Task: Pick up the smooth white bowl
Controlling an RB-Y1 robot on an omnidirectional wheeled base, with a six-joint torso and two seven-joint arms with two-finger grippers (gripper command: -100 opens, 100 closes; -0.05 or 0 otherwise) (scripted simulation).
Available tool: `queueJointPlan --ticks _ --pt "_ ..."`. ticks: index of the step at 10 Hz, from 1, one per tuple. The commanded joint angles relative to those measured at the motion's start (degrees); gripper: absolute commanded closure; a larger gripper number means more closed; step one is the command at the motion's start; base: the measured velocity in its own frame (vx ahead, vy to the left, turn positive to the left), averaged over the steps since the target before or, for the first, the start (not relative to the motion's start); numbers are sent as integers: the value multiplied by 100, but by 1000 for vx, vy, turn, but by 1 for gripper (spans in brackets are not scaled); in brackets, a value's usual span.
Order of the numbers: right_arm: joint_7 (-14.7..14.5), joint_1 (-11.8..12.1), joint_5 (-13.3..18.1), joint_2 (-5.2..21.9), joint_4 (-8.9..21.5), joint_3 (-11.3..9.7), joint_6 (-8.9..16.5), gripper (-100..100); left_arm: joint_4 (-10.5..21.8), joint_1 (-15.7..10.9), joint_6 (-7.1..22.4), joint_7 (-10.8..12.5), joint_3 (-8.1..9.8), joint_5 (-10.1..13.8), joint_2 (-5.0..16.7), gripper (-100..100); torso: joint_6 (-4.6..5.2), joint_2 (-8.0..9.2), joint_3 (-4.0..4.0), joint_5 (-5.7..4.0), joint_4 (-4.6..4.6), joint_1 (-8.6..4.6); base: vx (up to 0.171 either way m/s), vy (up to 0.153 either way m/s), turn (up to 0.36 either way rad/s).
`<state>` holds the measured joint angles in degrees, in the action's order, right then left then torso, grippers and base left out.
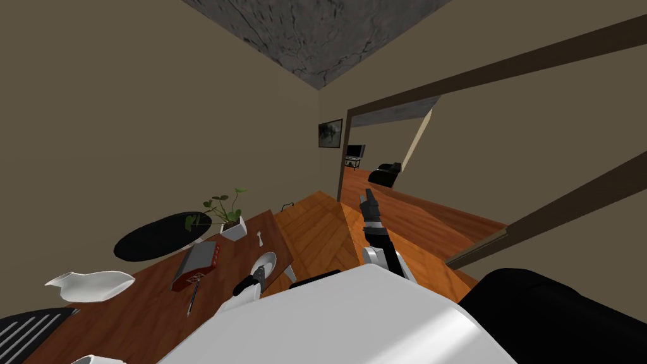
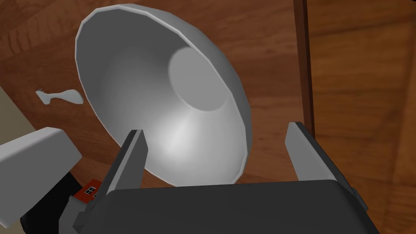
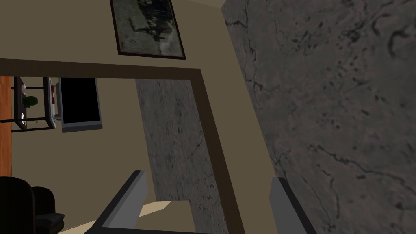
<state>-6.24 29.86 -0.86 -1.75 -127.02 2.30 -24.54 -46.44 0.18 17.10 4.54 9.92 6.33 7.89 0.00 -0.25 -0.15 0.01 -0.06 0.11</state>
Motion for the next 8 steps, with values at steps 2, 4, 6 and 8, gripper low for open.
queueJointPlan --ticks 2,4,6,8 --pt "0 0 0 0 0 0 0 0 344 -30 -349 -1 -26 -35 -47 -100 0 -1 -1 0 -1 0 71 25 23" --pt "0 -1 0 0 0 0 0 0 279 -14 -295 -2 -26 -22 -36 100 0 11 6 -1 2 -3 17 8 1" --pt "0 -1 0 0 0 0 0 0 285 -5 -284 9 -17 -15 -42 100 11 22 15 -6 9 -8 2 0 26" --pt "0 -1 0 0 0 0 0 0 277 -10 -294 44 5 1 -36 100 27 22 11 -2 2 -10 0 0 0"
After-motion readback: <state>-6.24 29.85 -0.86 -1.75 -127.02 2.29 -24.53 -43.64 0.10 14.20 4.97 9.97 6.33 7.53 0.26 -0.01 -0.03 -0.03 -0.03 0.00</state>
